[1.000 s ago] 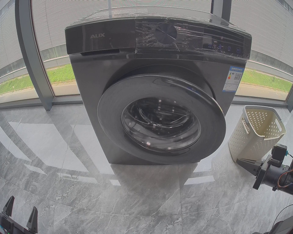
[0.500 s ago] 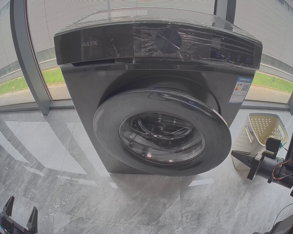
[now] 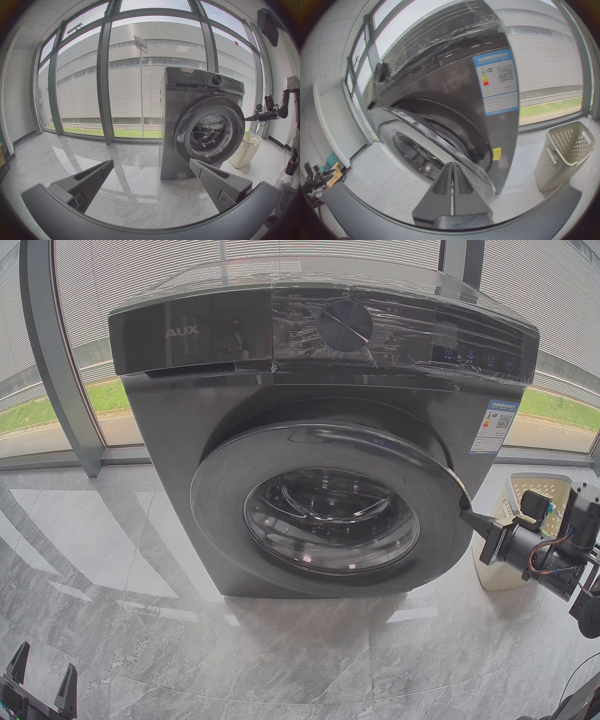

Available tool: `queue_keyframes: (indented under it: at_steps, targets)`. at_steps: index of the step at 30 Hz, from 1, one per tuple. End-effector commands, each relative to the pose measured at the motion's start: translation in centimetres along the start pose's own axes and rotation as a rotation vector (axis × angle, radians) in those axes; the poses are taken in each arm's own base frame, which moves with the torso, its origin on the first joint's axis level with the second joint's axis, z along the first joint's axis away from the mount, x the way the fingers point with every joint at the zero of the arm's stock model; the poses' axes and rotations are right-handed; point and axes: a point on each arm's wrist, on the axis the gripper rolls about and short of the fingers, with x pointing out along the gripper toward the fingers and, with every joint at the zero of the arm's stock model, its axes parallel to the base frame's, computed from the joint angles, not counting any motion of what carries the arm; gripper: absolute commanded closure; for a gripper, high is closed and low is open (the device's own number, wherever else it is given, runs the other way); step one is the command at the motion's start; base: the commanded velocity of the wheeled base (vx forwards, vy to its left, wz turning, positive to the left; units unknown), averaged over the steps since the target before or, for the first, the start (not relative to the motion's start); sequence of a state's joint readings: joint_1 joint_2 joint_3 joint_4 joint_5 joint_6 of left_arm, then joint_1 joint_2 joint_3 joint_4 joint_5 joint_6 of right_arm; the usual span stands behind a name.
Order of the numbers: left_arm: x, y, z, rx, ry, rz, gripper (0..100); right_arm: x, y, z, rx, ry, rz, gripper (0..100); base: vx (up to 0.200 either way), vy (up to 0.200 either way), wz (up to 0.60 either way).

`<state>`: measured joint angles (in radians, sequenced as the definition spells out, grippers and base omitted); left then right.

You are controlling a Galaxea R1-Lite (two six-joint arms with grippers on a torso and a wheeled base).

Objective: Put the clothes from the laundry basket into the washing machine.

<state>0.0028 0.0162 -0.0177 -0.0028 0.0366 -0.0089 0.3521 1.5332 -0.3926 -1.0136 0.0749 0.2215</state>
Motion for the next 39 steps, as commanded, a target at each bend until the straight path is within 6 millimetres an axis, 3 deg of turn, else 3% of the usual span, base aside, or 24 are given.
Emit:
queue_keyframes:
  at_steps: [1, 10, 23, 33, 39]
  targets:
    - [0.0, 0.0, -0.5, -0.003, 0.003, 0.001, 0, 1.2, -1.1, 0.1, 0.001, -0.014, -0.054, 100, 0.000, 0.000, 0.00]
    - [0.0, 0.0, -0.5, 0.003, 0.003, 0.001, 0, -0.7, -0.7, -1.2, -0.008, 0.028, -0.043, 100, 0.000, 0.000, 0.00]
    - [0.0, 0.0, -0.5, 0.004, 0.003, 0.001, 0, -2.0, 2.2, -3.0, -0.012, 0.101, 0.097, 100, 0.000, -0.092, 0.00]
    - [0.0, 0.0, -0.5, 0.006, 0.004, 0.001, 0, -2.1, 2.6, -2.7, -0.002, 0.060, 0.121, 100, 0.000, 0.000, 0.00]
    - [0.0, 0.0, -0.5, 0.006, 0.003, 0.001, 0, -1.9, 2.7, -2.5, -0.002, 0.032, 0.128, 100, 0.200, 0.000, 0.00]
